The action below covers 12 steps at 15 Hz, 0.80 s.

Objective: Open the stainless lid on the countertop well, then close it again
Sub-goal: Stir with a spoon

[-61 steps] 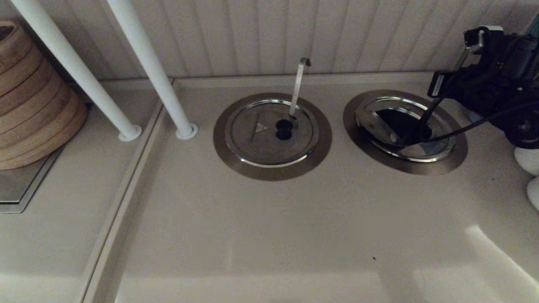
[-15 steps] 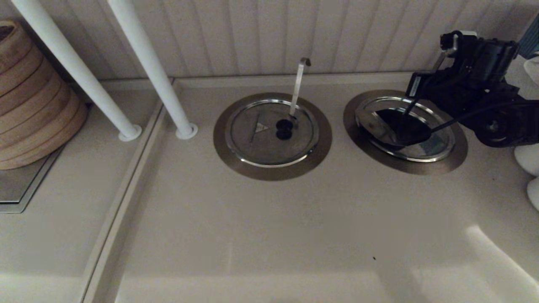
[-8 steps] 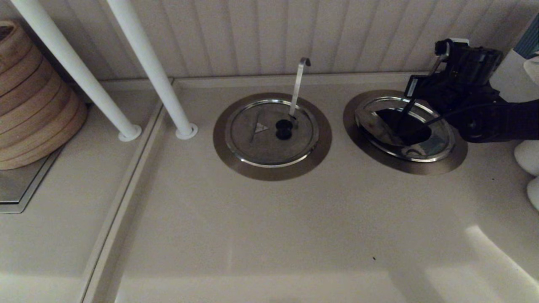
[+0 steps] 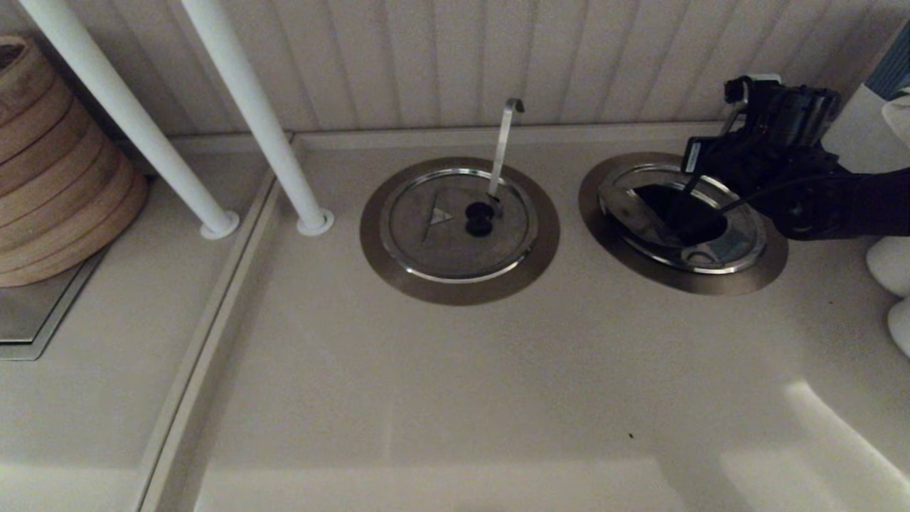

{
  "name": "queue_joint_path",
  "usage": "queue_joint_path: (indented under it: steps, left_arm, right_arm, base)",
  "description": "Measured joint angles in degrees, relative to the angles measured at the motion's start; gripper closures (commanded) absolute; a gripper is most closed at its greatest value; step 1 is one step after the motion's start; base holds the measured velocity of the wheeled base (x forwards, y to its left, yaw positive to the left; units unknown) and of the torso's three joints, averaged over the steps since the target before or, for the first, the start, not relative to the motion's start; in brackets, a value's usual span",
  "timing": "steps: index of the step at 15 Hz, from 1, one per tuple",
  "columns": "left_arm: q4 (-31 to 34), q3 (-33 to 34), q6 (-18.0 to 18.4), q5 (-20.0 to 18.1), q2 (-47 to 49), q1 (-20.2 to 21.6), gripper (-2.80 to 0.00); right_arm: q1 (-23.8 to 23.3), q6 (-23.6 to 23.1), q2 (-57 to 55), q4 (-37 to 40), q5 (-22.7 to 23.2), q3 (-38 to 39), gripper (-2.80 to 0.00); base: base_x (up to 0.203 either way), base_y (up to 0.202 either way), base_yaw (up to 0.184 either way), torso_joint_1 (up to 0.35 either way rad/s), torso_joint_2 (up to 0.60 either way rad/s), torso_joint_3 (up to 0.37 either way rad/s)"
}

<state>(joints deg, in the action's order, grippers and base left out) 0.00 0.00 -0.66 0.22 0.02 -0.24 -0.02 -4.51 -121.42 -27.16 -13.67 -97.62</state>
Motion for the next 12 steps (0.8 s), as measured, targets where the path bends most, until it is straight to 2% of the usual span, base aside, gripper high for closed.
queue_joint_path:
  steps: [2, 5, 12]
  left_arm:
    - [0.00, 0.00, 0.00, 0.00, 0.00, -0.01, 0.00]
    - [0.00, 0.00, -0.02, 0.02, 0.00, -0.02, 0.00]
    - [0.00, 0.00, 0.00, 0.00, 0.00, -0.02, 0.00]
  right_arm:
    - [-0.45, -0.11, 0.45, 1.50, 0.20, 0.22, 0.00]
    - [-0.86, 0.74, 2.15, 6.17, 3.11, 1.04, 0.00]
    - [-1.99, 1.90, 0.25, 6.43, 3.69, -2.00, 0.00]
  base:
    - [0.000, 0.000, 0.000, 0.000, 0.00, 0.000]
    - [0.000, 0.000, 0.000, 0.000, 0.00, 0.000]
    - [0.000, 0.000, 0.000, 0.000, 0.00, 0.000]
